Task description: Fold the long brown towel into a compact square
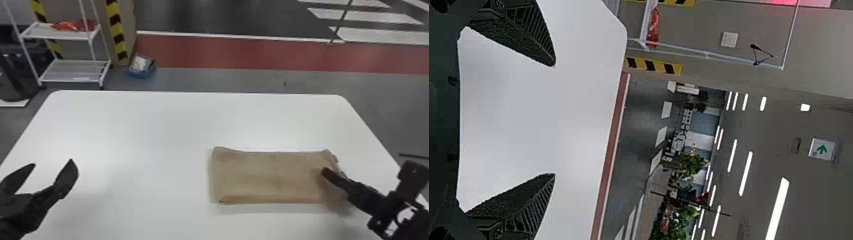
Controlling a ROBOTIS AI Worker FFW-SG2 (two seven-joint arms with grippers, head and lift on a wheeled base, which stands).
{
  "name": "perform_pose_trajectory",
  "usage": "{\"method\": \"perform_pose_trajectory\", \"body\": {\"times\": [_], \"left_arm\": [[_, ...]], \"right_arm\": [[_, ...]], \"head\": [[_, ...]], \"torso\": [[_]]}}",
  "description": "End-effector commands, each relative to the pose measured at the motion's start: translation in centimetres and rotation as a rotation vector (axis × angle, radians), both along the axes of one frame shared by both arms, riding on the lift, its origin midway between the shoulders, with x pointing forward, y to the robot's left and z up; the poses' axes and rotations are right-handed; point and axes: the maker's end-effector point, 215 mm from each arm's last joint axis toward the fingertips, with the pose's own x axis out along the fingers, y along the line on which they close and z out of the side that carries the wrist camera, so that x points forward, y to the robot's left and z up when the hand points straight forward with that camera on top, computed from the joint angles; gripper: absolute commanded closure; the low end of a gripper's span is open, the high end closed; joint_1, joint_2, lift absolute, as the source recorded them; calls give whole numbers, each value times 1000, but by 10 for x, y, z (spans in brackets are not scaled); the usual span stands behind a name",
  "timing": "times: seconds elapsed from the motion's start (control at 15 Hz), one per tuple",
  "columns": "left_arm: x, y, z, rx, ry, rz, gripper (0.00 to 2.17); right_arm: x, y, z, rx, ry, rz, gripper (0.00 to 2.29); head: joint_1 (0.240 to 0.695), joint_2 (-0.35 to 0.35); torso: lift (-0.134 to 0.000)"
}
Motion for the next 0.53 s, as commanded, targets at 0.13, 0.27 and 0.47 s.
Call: {"method": "perform_pose_trajectory", "body": {"times": [0.13, 0.27, 0.47], "left_arm": [[-1, 0, -3, -2, 4, 3, 83], [-1, 1, -3, -1, 6, 3, 83], [-1, 1, -4, 1, 6, 3, 83]], "right_arm": [[-1, 3, 3, 20, -16, 22, 893], [-2, 6, 8, 44, -37, 35, 1210], [-9, -2, 18, 78, -67, 19, 1423]], "head": [[695, -92], [695, -91], [695, -89]], "torso": [[-123], [-123], [-123]]}}
